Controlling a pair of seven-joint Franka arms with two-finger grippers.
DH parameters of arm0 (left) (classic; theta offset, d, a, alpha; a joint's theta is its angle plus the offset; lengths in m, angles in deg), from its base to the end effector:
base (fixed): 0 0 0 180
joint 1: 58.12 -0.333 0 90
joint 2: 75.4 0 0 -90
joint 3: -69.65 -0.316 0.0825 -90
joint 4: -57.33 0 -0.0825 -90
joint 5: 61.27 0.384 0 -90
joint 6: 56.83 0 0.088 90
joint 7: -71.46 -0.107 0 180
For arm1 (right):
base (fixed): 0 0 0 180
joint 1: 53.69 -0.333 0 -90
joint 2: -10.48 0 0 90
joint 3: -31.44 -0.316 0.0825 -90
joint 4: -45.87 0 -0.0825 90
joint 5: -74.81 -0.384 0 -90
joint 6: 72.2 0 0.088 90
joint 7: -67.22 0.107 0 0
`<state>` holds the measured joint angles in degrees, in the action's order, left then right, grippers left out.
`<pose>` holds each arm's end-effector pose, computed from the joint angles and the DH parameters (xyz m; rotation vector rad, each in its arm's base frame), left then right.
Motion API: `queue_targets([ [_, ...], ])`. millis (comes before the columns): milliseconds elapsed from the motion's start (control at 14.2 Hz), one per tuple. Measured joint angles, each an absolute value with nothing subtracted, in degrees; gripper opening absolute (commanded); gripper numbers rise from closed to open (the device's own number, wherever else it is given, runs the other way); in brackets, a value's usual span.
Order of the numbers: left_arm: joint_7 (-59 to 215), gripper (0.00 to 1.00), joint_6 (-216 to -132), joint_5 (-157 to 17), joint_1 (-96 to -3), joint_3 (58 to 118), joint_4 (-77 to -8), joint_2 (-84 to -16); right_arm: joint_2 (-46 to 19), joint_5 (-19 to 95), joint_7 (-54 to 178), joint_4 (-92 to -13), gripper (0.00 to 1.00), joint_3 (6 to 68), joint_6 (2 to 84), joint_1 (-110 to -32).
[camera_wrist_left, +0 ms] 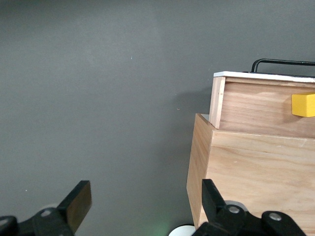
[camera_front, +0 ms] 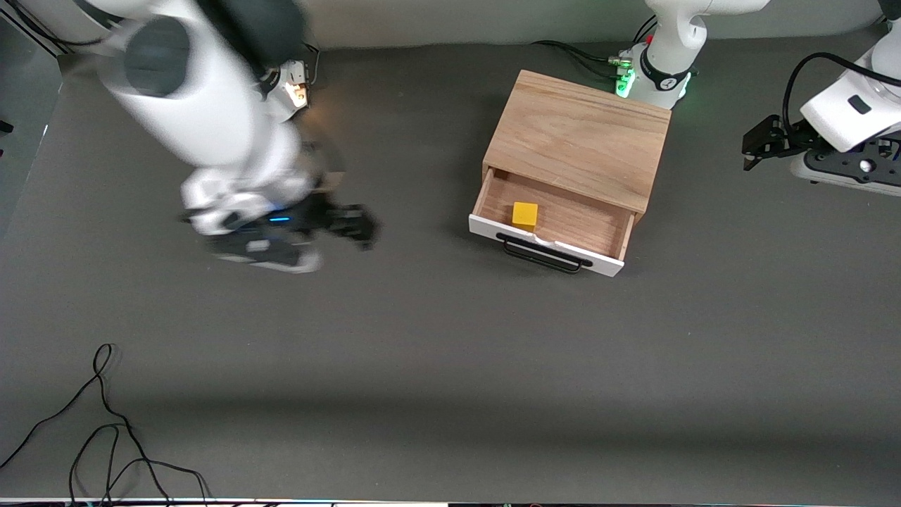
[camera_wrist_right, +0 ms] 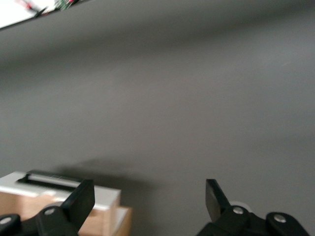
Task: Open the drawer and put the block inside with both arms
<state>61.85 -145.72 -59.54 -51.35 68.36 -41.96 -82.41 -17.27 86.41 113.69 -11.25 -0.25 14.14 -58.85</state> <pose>0.5099 -0.0449 0.6119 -3.0878 0.4099 0.0937 0.6080 0.2930 0.6167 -3.0268 0.3859 -0.0546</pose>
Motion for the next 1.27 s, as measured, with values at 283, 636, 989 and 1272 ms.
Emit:
queue_targets([
  [283,61.71,1.0,-142.97,-59.54,-50.55,68.56,-41.97,-80.17,-9.7,71.46,98.13,-16.19,1.0,20.57,13.17,-59.28],
  [636,61.82,1.0,-144.8,-59.33,-50.24,70.63,-38.87,-79.15,4.52,68.94,82.18,-37.35,1.0,35.56,19.49,-58.69],
  [989,61.83,1.0,-148.16,-59.22,-50.28,70.23,-37.62,-78.66,15.43,71.72,78.67,-52.74,1.0,36.04,25.6,-59.08],
  [1272,61.96,1.0,-149.04,-59.25,-50.3,69.93,-37.35,-78.16,16.42,71.92,74.65,-53.84,1.0,36.41,25.62,-59.08],
])
